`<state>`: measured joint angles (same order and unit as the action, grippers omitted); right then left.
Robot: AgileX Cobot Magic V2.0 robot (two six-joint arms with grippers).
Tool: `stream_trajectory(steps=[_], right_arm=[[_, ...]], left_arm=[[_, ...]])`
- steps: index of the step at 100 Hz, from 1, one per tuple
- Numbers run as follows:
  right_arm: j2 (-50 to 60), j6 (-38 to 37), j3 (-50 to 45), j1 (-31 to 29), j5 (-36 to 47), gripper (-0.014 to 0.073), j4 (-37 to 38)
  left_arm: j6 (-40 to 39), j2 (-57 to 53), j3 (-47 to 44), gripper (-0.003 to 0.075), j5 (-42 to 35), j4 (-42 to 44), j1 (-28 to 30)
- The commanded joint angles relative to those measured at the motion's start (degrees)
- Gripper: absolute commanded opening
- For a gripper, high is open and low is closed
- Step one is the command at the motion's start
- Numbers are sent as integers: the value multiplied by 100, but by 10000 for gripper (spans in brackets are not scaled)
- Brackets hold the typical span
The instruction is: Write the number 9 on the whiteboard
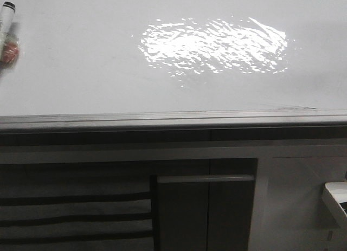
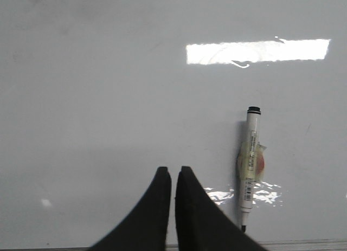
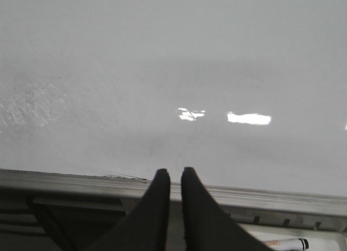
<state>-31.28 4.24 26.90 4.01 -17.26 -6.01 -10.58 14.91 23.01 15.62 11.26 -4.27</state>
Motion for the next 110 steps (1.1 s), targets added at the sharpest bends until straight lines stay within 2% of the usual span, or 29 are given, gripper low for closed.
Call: stream_trajectory(steps=[1,3,9,15,19,49,71,110], right_arm=[[-60,25,214,-8,744,233,-16],[-60,25,214,-8,798,299,-16],[-60,25,214,-8,906,403,-16],[-60,25,214,-8,923,468,-16],[-60,25,214,-8,923,482,-16],[-60,25,214,-8,923,478,-16],[-60,25,214,-8,874,478,-16],[-60,25,214,-8,885,478,-16]], left_arm=[[-38,121,178,152,-360,405,14],[-38,121,178,202,-360,445,14],[-38,121,178,347,-360,446,14],[-38,121,178,435,-360,429,14],[-38,121,178,452,-360,429,14],[-38,121,171,437,-414,429,14],[-38,206,82,437,-923,316,1],[-27,1924,272,437,-604,601,-1351]])
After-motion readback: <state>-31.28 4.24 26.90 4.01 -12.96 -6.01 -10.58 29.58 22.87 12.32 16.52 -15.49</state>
